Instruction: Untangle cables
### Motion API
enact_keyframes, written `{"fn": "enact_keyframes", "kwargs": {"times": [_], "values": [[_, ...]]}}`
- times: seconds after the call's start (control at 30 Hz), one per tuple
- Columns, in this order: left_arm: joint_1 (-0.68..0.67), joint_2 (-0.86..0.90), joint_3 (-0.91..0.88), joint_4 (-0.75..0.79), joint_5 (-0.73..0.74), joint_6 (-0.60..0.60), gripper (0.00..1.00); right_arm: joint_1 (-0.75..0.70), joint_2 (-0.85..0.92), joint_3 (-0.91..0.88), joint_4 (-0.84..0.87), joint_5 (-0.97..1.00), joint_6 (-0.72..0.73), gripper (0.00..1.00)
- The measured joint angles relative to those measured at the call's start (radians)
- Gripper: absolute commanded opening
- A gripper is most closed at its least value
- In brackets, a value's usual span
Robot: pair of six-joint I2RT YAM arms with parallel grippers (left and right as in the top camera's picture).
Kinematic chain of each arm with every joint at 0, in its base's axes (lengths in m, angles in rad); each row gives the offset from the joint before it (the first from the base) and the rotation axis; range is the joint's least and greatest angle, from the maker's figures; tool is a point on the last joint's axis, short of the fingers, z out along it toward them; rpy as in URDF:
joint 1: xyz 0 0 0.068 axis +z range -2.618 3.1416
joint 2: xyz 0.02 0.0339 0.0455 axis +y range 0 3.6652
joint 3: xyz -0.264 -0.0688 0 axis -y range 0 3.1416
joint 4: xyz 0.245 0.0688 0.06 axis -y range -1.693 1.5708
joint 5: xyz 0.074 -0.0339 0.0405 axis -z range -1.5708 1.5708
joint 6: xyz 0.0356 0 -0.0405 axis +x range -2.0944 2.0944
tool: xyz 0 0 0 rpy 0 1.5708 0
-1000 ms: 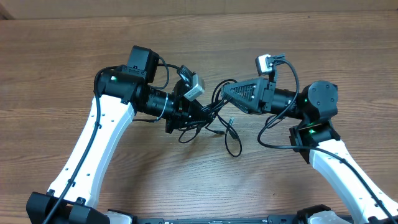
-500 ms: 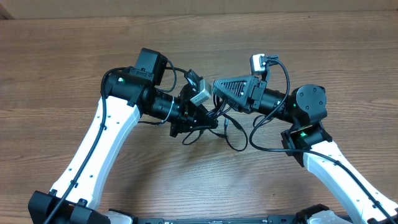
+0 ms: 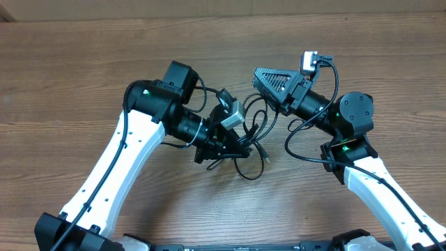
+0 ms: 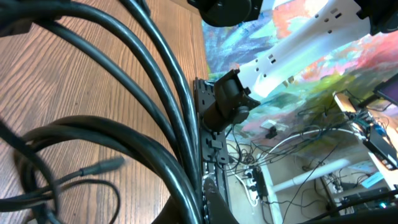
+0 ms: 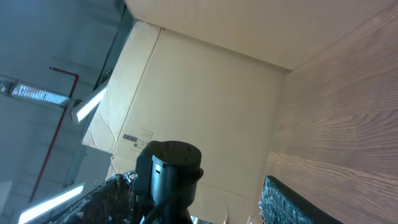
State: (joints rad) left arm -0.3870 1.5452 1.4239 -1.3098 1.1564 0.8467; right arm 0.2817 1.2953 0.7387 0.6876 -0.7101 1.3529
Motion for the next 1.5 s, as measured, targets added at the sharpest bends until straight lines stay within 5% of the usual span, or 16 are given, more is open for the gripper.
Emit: {"fn": "enact_keyframes", "kwargs": {"times": [0.17,0.4,0.6,0.77,0.97,1.13,1.5], "values": [[0.001,0.0,0.0,0.006,0.008,0.002,0.04,-0.002,-0.001,0.001,-0.063,-0.052,-0.193,0.67],[0.094,0.0,0.0,-0.003,0.139,-0.024,0.04,-0.075,0.0,0.008,-0.501,-0.012,-0.603,0.79],[0.223,0.0,0.0,-0.017,0.25,-0.136,0.04,-0.287,-0.009,0.008,-0.706,0.197,-0.733,0.84],[0.224,0.0,0.0,-0.018,0.295,-0.162,0.04,-0.372,-0.014,0.007,-0.859,0.285,-0.8,1.0],[0.224,0.0,0.0,0.001,0.352,-0.201,0.04,-0.343,-0.015,0.005,-0.79,0.006,-1.007,1.0],[0.224,0.0,0.0,0.012,0.372,-0.269,0.04,-0.288,-0.019,0.003,-0.527,-0.328,-1.083,1.0],[0.223,0.0,0.0,0.013,0.378,-0.322,0.04,-0.03,-0.021,0.003,-0.335,-0.121,-1.11,1.0]]}}
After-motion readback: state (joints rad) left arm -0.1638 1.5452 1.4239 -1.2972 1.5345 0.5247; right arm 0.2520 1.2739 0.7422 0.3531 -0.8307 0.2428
